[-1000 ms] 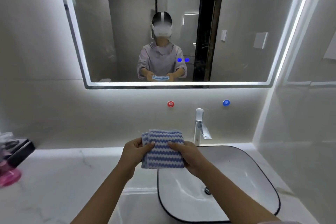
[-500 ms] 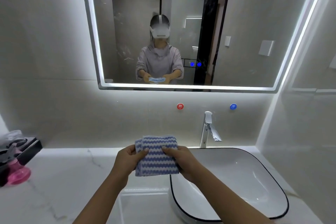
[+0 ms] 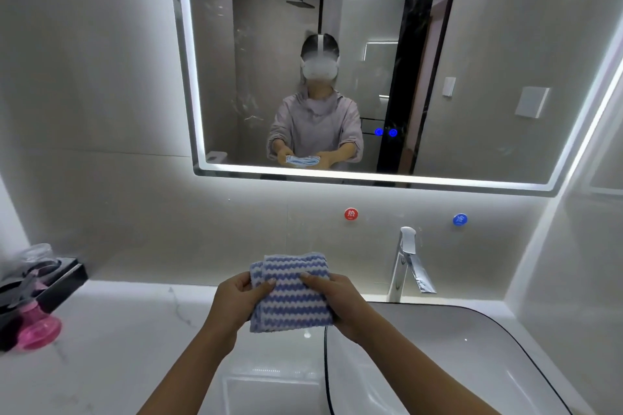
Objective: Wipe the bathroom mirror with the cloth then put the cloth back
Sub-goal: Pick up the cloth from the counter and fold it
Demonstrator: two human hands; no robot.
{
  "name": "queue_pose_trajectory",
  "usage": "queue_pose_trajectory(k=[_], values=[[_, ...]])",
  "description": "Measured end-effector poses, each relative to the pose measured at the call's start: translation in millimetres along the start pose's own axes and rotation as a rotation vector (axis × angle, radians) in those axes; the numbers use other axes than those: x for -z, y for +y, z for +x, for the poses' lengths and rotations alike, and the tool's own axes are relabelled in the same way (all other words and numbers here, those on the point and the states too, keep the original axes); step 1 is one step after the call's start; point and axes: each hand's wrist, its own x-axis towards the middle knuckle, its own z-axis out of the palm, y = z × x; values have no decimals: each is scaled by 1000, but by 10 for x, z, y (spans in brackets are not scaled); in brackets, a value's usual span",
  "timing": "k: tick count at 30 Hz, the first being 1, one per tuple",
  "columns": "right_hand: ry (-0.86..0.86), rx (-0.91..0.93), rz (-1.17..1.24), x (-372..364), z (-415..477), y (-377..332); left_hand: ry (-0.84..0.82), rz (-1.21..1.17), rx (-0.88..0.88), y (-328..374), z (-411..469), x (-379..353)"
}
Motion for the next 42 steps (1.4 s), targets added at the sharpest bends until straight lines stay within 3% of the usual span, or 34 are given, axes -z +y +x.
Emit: queue_pose_trajectory(k=[16,30,42], values=[[-93,-60,132,-729,636,-98,-62,7,-37,183,652,752],[28,-95,278,-1798,1164,-8,-249,17,8,377,1249,1843],[78,-114,374,-2011,1362,-107,-218,31,19,403,1609,2109]])
